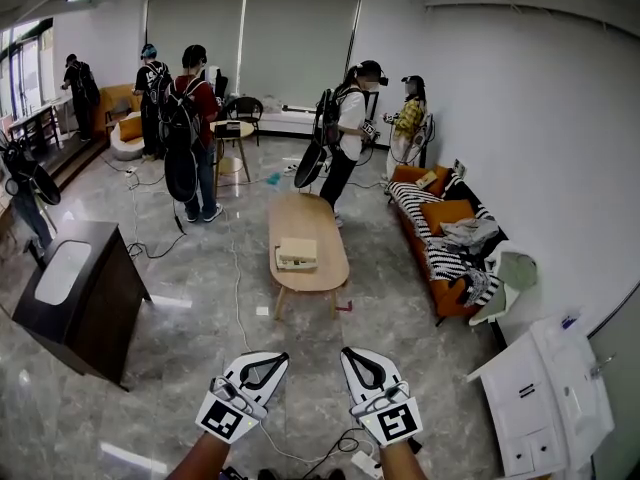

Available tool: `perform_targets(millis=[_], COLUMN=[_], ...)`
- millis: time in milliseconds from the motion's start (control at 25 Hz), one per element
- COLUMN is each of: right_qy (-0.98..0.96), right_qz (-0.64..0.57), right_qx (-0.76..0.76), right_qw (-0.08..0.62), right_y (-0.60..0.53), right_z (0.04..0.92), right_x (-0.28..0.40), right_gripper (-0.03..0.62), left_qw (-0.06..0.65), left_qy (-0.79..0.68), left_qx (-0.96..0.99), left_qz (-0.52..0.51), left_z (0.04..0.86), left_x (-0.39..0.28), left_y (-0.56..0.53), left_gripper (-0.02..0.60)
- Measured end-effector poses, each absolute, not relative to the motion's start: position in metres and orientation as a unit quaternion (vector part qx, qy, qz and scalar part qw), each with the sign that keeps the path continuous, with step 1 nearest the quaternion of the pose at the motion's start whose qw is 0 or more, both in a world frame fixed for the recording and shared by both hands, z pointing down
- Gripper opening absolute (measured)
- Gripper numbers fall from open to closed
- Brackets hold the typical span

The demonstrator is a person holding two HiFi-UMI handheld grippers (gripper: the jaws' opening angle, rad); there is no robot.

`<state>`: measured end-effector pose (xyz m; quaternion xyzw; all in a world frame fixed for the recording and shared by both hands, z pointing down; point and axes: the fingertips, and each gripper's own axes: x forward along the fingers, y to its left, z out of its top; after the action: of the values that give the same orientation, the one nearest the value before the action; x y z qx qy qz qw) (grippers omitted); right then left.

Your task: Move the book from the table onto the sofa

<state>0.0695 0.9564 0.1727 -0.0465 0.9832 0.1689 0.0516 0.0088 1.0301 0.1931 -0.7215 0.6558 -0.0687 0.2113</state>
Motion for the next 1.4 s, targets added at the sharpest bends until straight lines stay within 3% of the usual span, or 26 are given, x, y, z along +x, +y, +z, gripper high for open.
perform_targets(millis=[600, 1400], right_qy=[0.983, 0.989], right_qz=[0.171, 0.132], right_qx=[-0.054, 0.002], right_qw=[0.042, 0.068], right_y=[0.948, 0.812], right_z=[0.180, 0.182], right_x=[0.055, 0.086], right_gripper=[0.014, 0.014], left_qw=[0.215, 0.171], left_qy=[0.661, 0.720], left_qx=[-0.717, -0.670], left_qz=[-0.060, -0.054], left_z=[0.194, 0.200], left_x=[-0.011, 0.013], left_y=[1.032, 0.903], left_gripper=[0.003, 0.003])
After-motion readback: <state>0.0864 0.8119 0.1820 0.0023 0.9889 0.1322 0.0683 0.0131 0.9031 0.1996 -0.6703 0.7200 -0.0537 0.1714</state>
